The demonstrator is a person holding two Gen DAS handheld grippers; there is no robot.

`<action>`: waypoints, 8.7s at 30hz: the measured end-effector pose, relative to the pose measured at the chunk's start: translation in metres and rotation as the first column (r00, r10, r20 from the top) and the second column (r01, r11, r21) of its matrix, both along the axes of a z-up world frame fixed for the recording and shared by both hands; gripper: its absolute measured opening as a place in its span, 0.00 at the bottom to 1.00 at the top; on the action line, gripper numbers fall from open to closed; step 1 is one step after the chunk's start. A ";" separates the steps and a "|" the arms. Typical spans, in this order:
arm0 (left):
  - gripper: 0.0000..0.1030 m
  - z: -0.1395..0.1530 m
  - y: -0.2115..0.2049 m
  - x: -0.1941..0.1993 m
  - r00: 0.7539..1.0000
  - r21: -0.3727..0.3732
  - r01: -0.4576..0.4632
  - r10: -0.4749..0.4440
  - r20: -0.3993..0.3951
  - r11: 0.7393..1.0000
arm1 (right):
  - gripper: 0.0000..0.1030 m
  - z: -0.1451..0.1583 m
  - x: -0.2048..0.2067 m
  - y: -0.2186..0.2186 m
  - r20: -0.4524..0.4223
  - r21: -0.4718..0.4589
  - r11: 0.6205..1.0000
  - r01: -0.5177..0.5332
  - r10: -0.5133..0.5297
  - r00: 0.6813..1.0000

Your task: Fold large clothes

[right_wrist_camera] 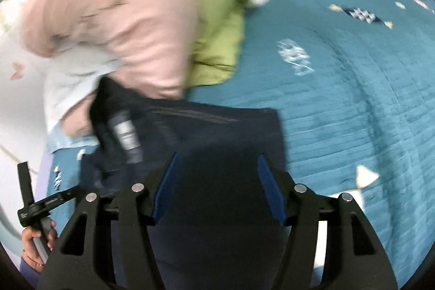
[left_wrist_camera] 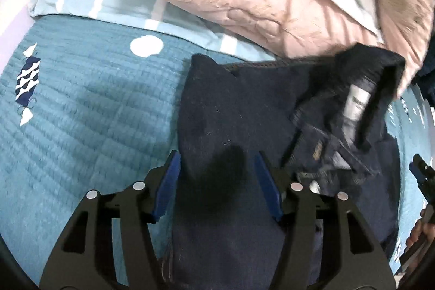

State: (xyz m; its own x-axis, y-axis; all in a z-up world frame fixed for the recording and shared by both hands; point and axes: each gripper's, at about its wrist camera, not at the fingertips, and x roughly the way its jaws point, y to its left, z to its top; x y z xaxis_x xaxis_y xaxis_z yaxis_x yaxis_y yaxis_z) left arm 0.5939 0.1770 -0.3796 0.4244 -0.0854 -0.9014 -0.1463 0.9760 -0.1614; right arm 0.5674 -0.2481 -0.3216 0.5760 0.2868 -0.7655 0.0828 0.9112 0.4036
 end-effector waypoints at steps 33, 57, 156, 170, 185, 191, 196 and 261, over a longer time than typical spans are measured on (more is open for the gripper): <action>0.12 0.017 -0.015 0.065 0.992 -0.008 0.117 -0.116 0.047 0.993 | 0.02 -0.017 0.029 -0.025 0.065 0.136 0.981 -0.139 0.131 0.989; 0.11 0.135 -0.010 -0.103 0.954 -0.079 0.229 -0.207 0.219 0.970 | 0.02 0.095 -0.097 -0.027 0.189 0.192 0.957 -0.217 0.181 0.965; 0.62 -0.009 0.075 -0.356 0.990 -0.245 -0.061 0.028 -0.137 0.968 | 0.00 -0.034 -0.225 0.135 -0.243 0.240 0.962 -0.127 0.187 0.952; 0.48 -0.008 0.068 -0.371 0.986 -0.260 -0.046 0.002 -0.168 0.964 | 0.00 -0.050 -0.328 0.112 -0.292 0.322 0.937 -0.133 0.232 0.928; 0.05 0.060 0.044 -0.388 0.998 -0.298 0.033 -0.017 0.055 0.954 | 0.20 -0.004 -0.359 0.127 -0.090 0.363 0.908 -0.211 0.260 0.961; 0.05 0.089 0.002 -0.384 0.991 -0.286 0.113 -0.086 0.106 0.951 | 0.53 0.051 -0.380 0.170 0.110 0.287 0.868 -0.406 0.391 0.914; 0.05 0.099 -0.017 -0.384 0.987 -0.288 0.140 -0.111 0.115 0.947 | 0.57 0.065 -0.385 0.204 0.148 0.244 0.837 -0.489 0.467 0.872; 0.65 0.029 -0.146 -0.379 0.982 -0.349 0.190 -0.181 0.059 0.917 | 0.49 -0.010 -0.392 -0.111 -0.104 0.314 0.923 0.224 -0.201 0.974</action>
State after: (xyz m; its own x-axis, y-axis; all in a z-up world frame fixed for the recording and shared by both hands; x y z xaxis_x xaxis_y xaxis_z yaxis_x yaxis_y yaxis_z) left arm 0.2153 0.0314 -0.3506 0.3920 -0.4745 -0.7881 0.0407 0.8648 -0.5005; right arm 0.1755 -0.3591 -0.3321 0.6000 0.4006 -0.6925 0.2982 0.6912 0.6582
